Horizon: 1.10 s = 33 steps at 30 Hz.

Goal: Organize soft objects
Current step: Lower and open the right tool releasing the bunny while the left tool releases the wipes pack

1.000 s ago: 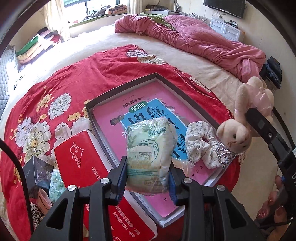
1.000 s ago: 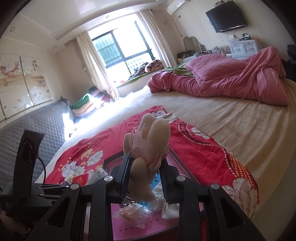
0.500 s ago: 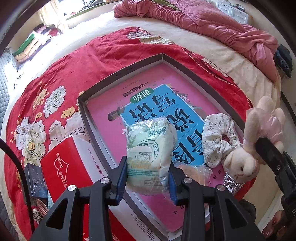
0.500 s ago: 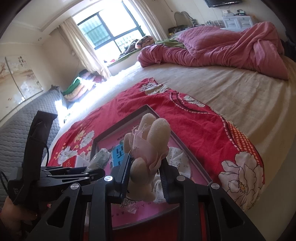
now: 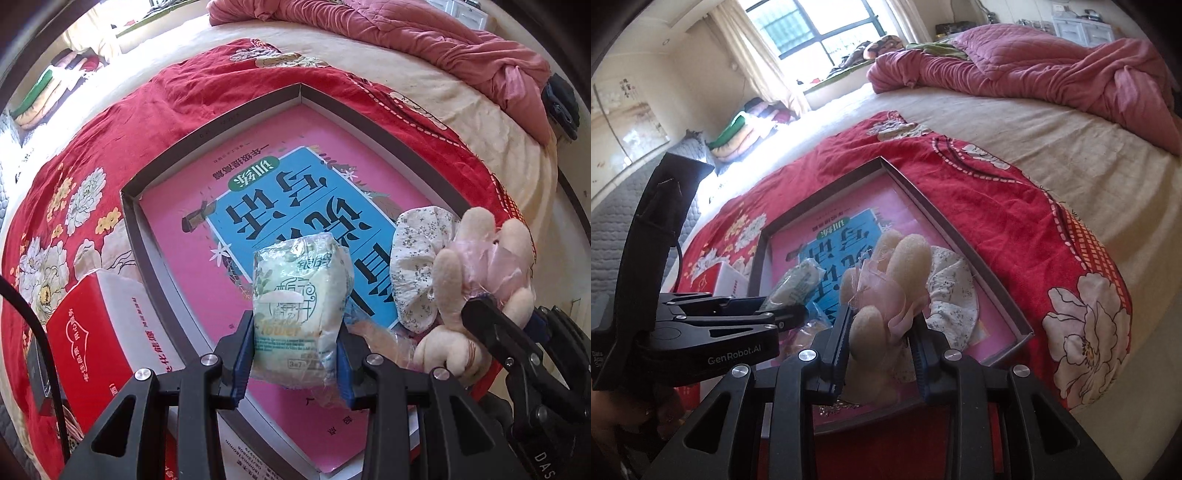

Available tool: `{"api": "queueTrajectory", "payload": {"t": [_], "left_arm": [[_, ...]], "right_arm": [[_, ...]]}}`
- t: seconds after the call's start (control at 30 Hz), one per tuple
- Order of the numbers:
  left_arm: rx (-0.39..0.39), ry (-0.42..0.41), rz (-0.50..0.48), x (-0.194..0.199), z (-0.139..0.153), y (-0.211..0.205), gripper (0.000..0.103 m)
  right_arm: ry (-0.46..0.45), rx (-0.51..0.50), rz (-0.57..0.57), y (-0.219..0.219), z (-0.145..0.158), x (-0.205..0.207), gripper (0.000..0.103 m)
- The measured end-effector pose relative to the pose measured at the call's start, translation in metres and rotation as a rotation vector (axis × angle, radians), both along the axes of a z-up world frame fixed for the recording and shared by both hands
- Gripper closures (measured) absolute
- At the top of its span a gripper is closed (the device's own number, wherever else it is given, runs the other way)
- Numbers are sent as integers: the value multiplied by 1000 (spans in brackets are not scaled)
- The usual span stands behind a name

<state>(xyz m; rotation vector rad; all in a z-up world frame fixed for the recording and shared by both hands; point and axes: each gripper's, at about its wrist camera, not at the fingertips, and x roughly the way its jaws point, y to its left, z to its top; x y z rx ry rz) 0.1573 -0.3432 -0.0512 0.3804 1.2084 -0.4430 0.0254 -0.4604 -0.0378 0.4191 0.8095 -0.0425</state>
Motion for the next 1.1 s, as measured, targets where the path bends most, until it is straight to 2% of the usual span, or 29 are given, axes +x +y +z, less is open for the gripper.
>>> {"api": "queueTrajectory", "payload": {"t": [0.33, 0.6, 0.67, 0.77, 0.97, 1.1], "left_arm": [[-12, 43, -2, 1, -6, 0, 65], [-4, 46, -13, 0, -8, -1, 63], [-2, 47, -14, 0, -8, -1, 63], [-3, 48, -18, -1, -9, -2, 63], [-1, 46, -24, -4, -8, -3, 61], [-9, 52, -20, -3, -8, -2, 59]], "right_arm": [[2, -27, -27, -5, -6, 3, 70], [2, -47, -38, -5, -2, 1, 67], [-1, -53, -45, -5, -1, 1, 65], [-11, -61, -54, -5, 2, 0, 55], [-32, -89, -81, -7, 8, -3, 52], [-65, -96, -111, -11, 13, -7, 47]]}}
